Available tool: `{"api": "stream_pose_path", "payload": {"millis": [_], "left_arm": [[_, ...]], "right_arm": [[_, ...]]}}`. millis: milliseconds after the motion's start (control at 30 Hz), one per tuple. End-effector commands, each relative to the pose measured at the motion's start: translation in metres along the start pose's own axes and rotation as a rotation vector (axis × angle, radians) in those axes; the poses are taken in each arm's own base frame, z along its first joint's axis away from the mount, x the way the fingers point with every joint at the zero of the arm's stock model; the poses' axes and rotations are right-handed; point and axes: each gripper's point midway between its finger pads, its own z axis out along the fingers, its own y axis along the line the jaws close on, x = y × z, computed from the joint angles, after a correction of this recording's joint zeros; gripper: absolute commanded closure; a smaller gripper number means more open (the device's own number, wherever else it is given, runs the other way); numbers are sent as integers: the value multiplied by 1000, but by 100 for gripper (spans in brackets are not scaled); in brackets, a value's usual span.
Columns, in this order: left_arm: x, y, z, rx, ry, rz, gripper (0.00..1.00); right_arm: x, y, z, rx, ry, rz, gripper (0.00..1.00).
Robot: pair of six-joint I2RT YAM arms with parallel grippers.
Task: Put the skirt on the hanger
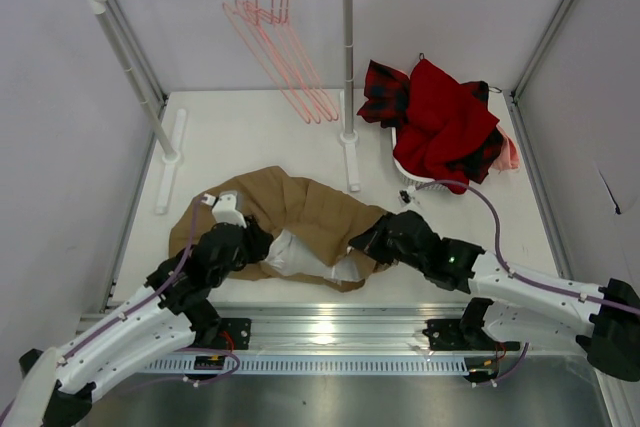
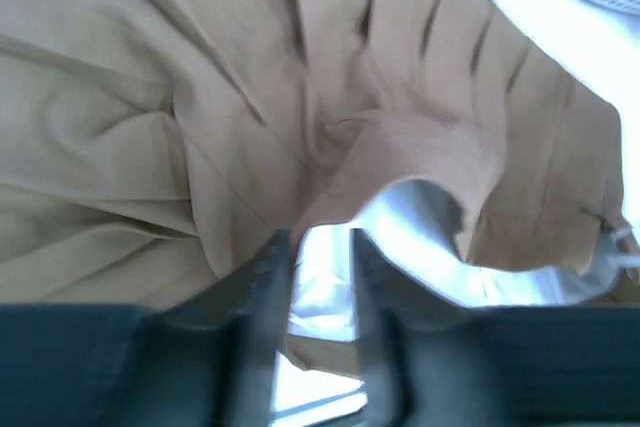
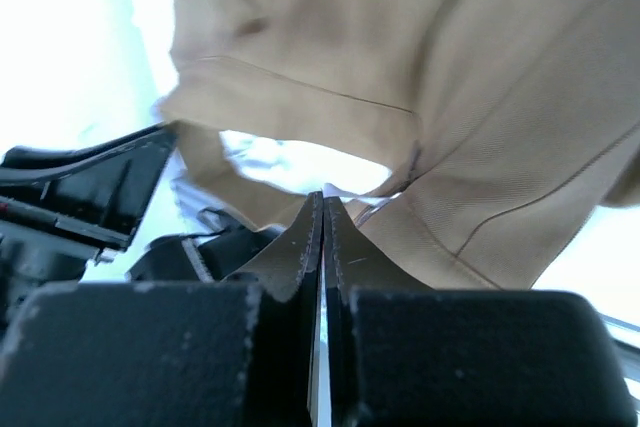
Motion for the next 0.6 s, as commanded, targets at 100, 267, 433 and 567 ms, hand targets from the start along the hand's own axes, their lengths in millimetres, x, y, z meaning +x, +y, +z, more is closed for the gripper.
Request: {"api": "stream_pose_path", "payload": {"millis": [100, 267, 433, 567], "left_arm": [[-64, -42, -30, 93, -61, 50, 29], [-105, -68, -53, 141, -94, 68, 22], [-112, -102, -64, 297, -78, 96, 21], [-100, -107, -59, 319, -28, 102, 21]], "right_arm": [[-26, 69, -24, -232, -27, -155, 100], [-36, 93, -36, -292, -38, -294, 100], [-26, 114, -50, -423, 29, -470, 100], [-26, 121, -55, -442, 54, -608, 100]]}}
